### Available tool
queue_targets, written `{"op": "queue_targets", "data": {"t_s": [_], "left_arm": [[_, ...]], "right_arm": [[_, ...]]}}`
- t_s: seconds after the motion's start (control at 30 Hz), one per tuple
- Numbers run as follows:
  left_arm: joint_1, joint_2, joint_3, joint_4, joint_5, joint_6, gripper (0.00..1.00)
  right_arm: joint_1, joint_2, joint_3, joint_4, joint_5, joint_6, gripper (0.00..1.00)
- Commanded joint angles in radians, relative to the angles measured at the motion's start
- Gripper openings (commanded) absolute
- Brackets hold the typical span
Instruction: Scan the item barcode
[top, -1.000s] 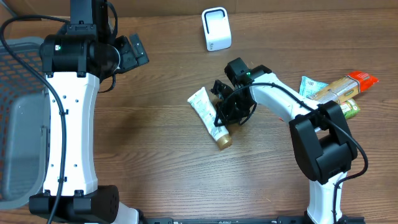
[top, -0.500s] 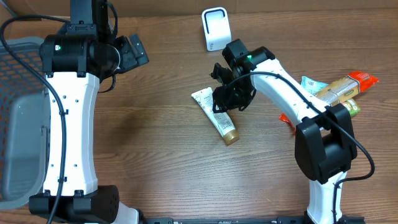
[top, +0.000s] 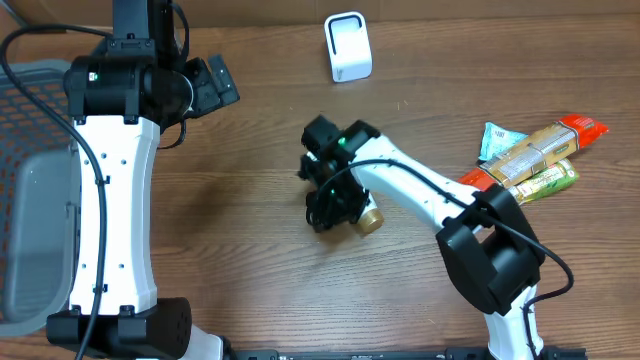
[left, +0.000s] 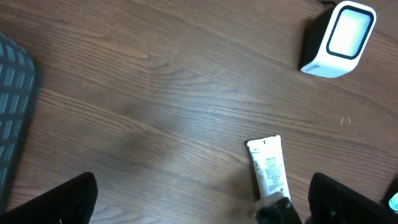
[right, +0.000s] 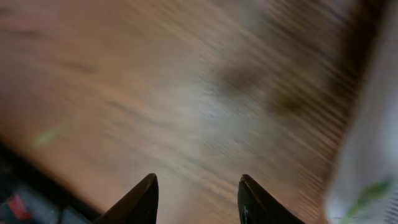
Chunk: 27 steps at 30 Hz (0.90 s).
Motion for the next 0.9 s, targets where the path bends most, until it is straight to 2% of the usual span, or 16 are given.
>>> {"op": "queue_targets", "data": {"t_s": [0.0,0.13,0.23,0.33,0.5,0.6,0.73,0.87], "left_arm": [[0.0,0.008,0.008,0.002,-0.006,0.015,1.0],[0.0,0.008,0.008,0.002,-0.006,0.015,0.99],[0.0,0.008,0.008,0.002,-0.006,0.015,1.0],[0.0,0.008,0.008,0.002,-0.006,0.015,1.0],[0.0,0.008,0.008,0.002,-0.006,0.015,1.0],[0.0,0.008,0.008,0.002,-0.006,0.015,1.0],[0.0,0.008,0.008,0.002,-0.006,0.015,1.0],[0.0,0.008,0.008,0.002,-0.006,0.015,1.0]], "right_arm": [[-0.022,-0.004,-0.064,0.021,0.191,0.192,0.41],[-0.062,-0.004,-0.103,0.027,0.315,0.272,0.41],[-0.113,-0.004,-0.102,0.029,0.392,0.273,0.4],[-0.198,-0.004,-0.1,0.082,0.455,0.207,0.38],[-0.32,-0.004,-0.1,0.206,0.445,0.122,0.38],[-0.4,-0.004,-0.1,0.308,0.375,0.1,0.38],[-0.496,-0.004,-0.1,0.435,0.091,0.088,0.38],[-0.531,-0.004,-0.1,0.455,-0.186,0.102,0.37]]}}
